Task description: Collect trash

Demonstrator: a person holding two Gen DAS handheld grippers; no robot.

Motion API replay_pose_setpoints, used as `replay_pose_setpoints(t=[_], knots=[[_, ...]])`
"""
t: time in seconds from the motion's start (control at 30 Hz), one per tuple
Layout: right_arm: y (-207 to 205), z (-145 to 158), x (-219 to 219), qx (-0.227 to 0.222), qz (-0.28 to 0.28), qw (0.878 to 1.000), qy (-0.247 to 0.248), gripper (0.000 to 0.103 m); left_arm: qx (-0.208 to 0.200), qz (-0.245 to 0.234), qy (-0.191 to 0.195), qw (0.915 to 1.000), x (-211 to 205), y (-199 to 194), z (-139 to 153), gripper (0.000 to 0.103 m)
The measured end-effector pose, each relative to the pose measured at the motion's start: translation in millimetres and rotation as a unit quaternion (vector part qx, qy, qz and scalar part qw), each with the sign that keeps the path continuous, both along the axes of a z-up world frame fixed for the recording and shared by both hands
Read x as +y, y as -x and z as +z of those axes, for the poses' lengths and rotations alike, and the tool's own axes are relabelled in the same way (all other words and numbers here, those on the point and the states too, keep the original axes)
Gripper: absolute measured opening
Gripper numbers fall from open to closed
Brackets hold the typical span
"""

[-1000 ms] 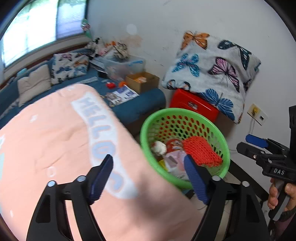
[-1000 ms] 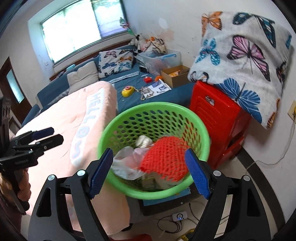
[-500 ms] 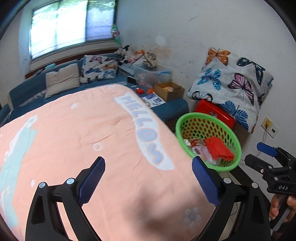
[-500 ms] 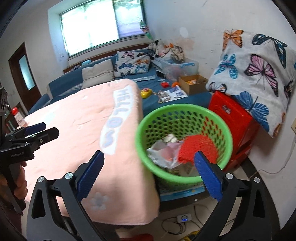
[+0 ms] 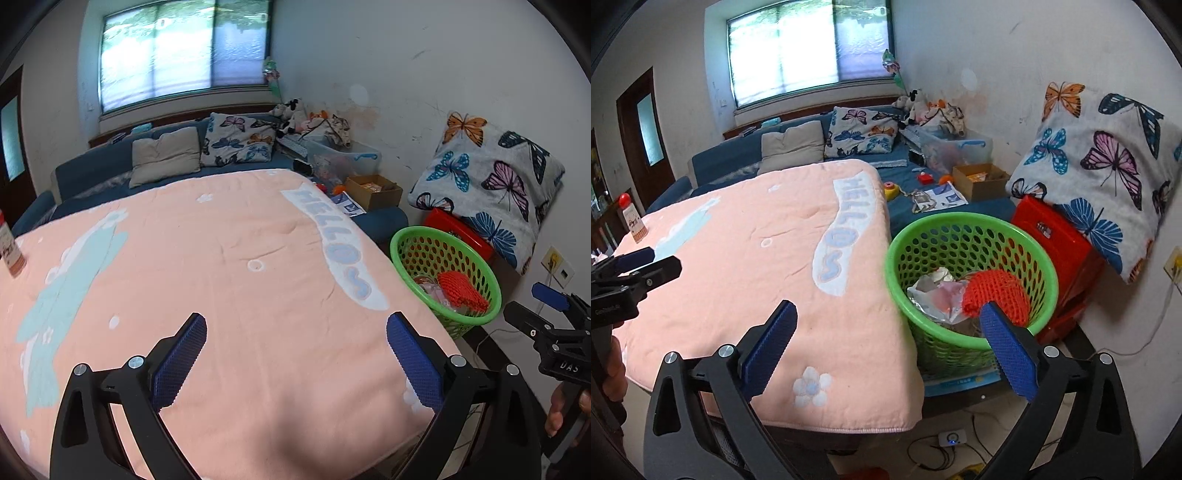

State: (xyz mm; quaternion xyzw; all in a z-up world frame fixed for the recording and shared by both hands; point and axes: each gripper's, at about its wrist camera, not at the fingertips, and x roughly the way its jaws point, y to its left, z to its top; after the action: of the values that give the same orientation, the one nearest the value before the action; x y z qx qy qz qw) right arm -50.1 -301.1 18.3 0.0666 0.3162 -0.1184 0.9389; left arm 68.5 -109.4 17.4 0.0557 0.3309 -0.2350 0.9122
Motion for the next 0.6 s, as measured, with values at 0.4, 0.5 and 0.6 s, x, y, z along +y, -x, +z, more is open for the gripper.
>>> replay_pose_setpoints(t=[0.4, 0.5, 0.6], knots=[[7, 2, 15, -0.014, 0.021, 1.0, -0.005, 0.098, -0.031, 0.043, -0.004, 0.9986, 28, 18, 9, 0.096], [9, 4, 18, -0.017, 0.025, 1.0, -0.003, 0.098, -0.035, 0.047, -0.001, 0.9983, 32, 21, 11, 0.096], [11, 4, 20, -0.02, 0.027, 0.999, -0.003, 0.098, -0.037, 0.05, -0.001, 0.9981, 34, 23, 11, 0.096]])
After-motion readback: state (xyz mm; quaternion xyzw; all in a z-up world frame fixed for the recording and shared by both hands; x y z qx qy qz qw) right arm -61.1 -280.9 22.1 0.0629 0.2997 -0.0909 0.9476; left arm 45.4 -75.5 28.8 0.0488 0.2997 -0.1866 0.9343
